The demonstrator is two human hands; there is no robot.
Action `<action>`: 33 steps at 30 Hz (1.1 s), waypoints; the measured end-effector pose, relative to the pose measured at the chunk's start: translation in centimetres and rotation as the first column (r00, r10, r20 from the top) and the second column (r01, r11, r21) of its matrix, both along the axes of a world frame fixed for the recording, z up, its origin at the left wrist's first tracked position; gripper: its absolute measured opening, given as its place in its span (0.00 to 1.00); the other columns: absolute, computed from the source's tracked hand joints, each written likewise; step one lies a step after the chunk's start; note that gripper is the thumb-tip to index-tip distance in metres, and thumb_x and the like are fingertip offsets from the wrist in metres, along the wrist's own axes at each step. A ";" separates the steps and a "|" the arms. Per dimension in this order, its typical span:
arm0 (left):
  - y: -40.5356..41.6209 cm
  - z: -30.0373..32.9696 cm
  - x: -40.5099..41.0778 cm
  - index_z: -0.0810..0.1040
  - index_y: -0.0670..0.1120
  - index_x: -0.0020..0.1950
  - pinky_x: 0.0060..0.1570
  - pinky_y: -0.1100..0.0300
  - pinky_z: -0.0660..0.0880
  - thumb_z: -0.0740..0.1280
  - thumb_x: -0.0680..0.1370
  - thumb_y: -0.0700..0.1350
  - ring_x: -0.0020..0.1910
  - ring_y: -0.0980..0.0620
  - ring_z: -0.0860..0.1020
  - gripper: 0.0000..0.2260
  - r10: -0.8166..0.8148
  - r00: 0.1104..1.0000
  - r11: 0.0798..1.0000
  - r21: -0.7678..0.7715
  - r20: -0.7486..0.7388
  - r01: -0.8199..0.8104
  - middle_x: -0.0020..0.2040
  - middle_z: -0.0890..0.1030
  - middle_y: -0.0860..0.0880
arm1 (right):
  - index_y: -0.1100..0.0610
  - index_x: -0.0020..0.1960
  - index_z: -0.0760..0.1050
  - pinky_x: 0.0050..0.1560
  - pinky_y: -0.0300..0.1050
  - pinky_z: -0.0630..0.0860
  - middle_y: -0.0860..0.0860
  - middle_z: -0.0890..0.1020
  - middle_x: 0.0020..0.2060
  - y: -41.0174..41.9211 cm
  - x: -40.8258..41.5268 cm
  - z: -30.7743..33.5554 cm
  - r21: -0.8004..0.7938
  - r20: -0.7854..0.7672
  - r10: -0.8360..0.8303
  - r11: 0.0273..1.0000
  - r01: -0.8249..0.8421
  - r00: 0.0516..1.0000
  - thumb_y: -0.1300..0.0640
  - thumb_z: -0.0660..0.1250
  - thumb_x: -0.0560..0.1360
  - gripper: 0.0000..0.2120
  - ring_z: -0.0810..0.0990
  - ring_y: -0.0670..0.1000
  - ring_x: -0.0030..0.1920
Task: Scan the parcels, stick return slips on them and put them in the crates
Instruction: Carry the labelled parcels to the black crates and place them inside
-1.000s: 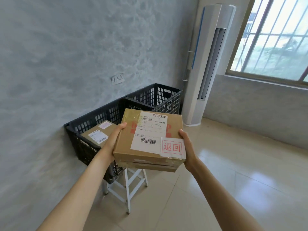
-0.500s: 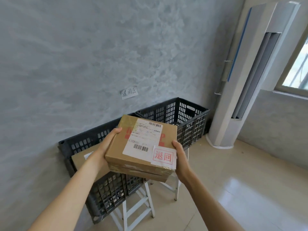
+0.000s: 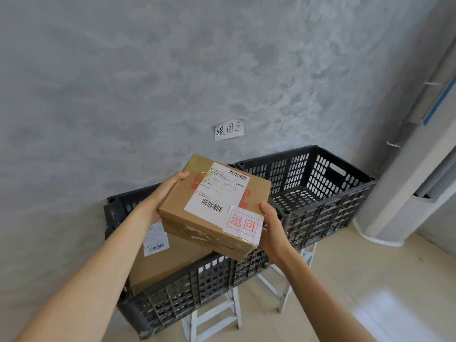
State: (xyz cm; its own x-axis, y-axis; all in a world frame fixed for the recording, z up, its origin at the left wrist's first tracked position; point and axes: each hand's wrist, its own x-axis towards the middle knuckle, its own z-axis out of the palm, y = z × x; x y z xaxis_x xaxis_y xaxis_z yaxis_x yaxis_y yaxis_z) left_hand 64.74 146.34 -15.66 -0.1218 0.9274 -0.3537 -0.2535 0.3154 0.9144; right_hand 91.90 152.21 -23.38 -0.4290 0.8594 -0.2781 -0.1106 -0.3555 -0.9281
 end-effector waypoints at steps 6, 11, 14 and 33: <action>5.6 -1.2 -4.5 0.80 0.46 0.53 0.39 0.57 0.76 0.61 0.78 0.59 0.36 0.49 0.82 0.19 0.015 0.999 0.999 -0.043 -0.045 -0.017 0.41 0.85 0.46 | 0.44 0.75 0.58 0.52 0.65 0.78 0.49 0.70 0.70 6.5 -2.8 0.7 0.012 0.110 0.063 0.998 -0.065 0.992 0.26 0.67 0.60 0.49 0.71 0.57 0.68; 9.1 -1.7 -7.8 0.79 0.46 0.54 0.40 0.57 0.77 0.64 0.74 0.61 0.37 0.49 0.82 0.20 -0.014 0.994 0.998 -0.059 -0.112 0.007 0.43 0.83 0.45 | 0.43 0.76 0.57 0.65 0.67 0.66 0.48 0.63 0.75 12.2 -3.9 2.3 0.116 0.260 0.073 0.988 -0.106 0.963 0.24 0.61 0.63 0.47 0.63 0.58 0.73; 10.8 -1.5 -8.8 0.79 0.45 0.54 0.39 0.57 0.78 0.75 0.60 0.63 0.37 0.49 0.82 0.30 -0.075 0.988 0.993 -0.097 -0.136 0.062 0.43 0.84 0.46 | 0.44 0.75 0.61 0.67 0.65 0.63 0.49 0.67 0.73 14.6 -4.9 3.4 0.143 0.337 0.138 0.970 -0.195 0.932 0.25 0.60 0.65 0.44 0.65 0.56 0.72; 16.0 -1.5 -8.9 0.82 0.45 0.53 0.38 0.59 0.81 0.77 0.53 0.69 0.39 0.49 0.83 0.38 -0.321 0.935 0.936 -0.203 -0.153 0.288 0.45 0.85 0.44 | 0.60 0.55 0.78 0.39 0.45 0.81 0.56 0.84 0.47 20.4 -10.6 3.4 -0.280 -0.061 0.600 0.757 -0.591 0.798 0.44 0.75 0.65 0.26 0.84 0.53 0.41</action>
